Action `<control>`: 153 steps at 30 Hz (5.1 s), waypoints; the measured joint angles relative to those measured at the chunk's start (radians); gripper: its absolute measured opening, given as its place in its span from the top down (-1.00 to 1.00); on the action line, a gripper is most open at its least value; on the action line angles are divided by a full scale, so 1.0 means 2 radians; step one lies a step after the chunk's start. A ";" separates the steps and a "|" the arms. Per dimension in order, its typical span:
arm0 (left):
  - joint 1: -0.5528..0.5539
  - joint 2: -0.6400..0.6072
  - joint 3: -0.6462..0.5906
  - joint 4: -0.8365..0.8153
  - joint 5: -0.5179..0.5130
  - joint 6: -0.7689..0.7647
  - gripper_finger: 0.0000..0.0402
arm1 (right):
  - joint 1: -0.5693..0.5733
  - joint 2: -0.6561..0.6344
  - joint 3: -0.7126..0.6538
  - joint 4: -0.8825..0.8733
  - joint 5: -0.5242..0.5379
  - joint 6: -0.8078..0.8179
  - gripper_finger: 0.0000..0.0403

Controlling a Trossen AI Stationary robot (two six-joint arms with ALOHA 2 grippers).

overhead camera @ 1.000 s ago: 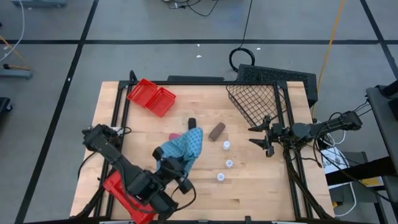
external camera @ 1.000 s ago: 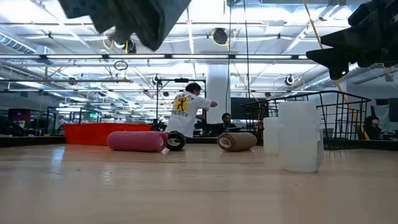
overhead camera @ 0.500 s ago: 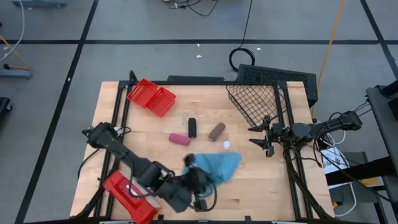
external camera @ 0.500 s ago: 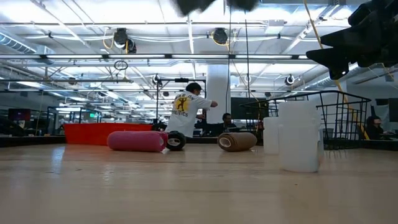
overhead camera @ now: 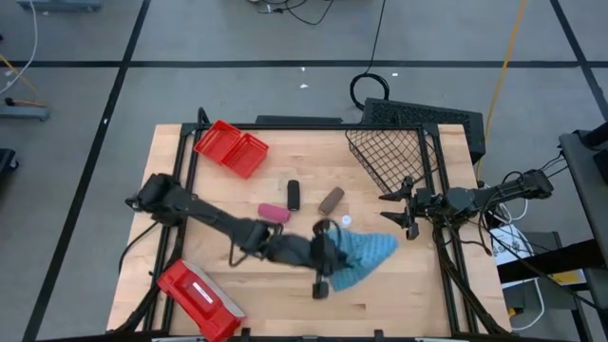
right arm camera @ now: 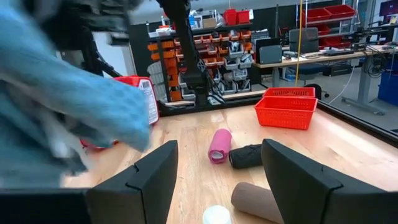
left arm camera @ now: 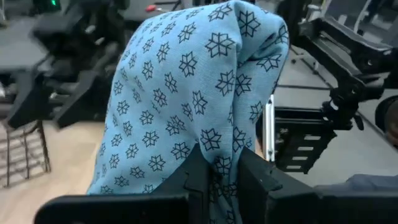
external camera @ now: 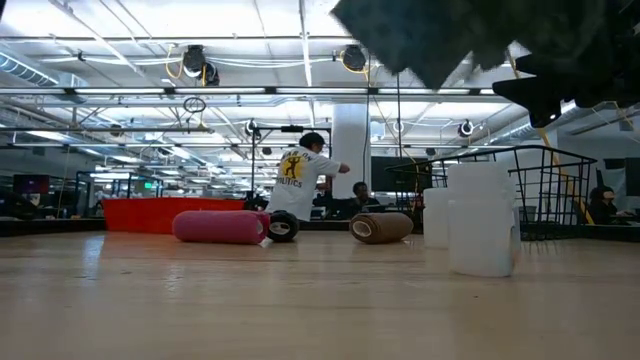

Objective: Pick & place medical supplies in basket/bin
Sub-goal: Put the blue patient gown into the wire basket

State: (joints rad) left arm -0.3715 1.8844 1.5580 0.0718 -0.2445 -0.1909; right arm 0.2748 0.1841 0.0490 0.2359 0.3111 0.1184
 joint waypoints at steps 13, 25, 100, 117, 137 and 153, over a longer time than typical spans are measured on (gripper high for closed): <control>0.103 -0.205 -0.286 0.207 0.094 0.030 0.76 | 0.000 0.004 0.000 0.017 -0.001 0.000 -0.11; 0.161 -0.262 -0.472 0.424 0.206 0.019 0.76 | 0.000 0.007 0.000 0.036 0.060 0.073 -0.11; 0.134 -0.357 -0.253 -0.059 0.154 -0.045 -0.03 | -0.029 0.608 0.626 -0.425 -0.095 -0.168 0.64; 0.129 -0.396 -0.253 -0.065 0.147 -0.023 -0.05 | -0.146 0.391 0.544 -0.502 0.287 -0.269 0.64; 0.131 -0.384 -0.253 -0.076 0.147 0.003 -0.05 | -0.331 0.339 0.224 -0.232 0.209 -0.512 0.64; 0.131 -0.385 -0.253 -0.076 0.147 0.005 -0.05 | -0.333 0.339 0.224 -0.270 0.209 -0.462 0.60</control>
State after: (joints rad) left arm -0.1097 1.1149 1.0512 -0.0803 0.0494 -0.1814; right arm -0.3916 0.8619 0.4965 -0.3046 0.7299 -0.8050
